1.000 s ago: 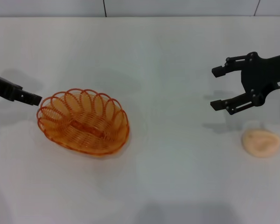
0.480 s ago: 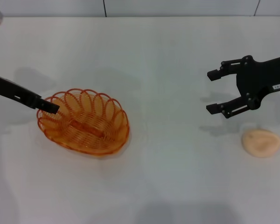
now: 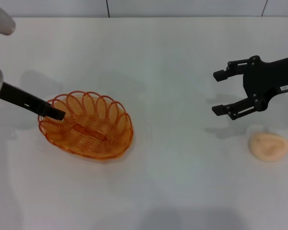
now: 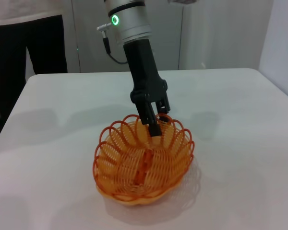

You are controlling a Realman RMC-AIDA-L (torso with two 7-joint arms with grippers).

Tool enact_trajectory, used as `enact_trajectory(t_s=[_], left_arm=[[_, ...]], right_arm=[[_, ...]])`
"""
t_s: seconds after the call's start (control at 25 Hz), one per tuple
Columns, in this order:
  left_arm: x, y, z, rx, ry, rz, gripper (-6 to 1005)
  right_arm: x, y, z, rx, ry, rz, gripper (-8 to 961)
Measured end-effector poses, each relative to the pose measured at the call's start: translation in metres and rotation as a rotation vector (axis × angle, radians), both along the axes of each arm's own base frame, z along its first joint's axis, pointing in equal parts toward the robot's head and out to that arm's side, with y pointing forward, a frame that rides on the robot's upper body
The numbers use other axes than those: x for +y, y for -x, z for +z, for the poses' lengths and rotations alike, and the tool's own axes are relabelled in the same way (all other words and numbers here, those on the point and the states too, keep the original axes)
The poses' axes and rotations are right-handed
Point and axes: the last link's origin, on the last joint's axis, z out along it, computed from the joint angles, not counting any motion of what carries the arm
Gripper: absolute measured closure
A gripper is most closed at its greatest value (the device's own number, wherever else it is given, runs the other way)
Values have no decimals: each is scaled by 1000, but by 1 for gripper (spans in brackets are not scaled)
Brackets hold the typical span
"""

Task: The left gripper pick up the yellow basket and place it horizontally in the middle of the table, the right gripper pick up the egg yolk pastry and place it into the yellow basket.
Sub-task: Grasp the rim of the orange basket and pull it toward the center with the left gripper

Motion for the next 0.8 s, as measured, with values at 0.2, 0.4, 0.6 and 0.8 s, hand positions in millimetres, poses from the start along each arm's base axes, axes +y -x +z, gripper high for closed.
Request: enact_trajectory(t_s=[0.2, 0.4, 0.6, 0.8], left_arm=[[-1, -1, -4, -4, 6, 1, 570], [-1, -2, -6, 1, 11, -1, 695], [-2, -3, -8, -1, 11, 3, 822], [1, -11, -5, -41, -14, 18, 903]], right_arm=[[0, 0, 0, -2, -3, 1, 83], [1, 0, 0, -1, -5, 1, 83], [1, 0, 1, 1, -8, -1, 83], [1, -1, 2, 1, -11, -2, 84]])
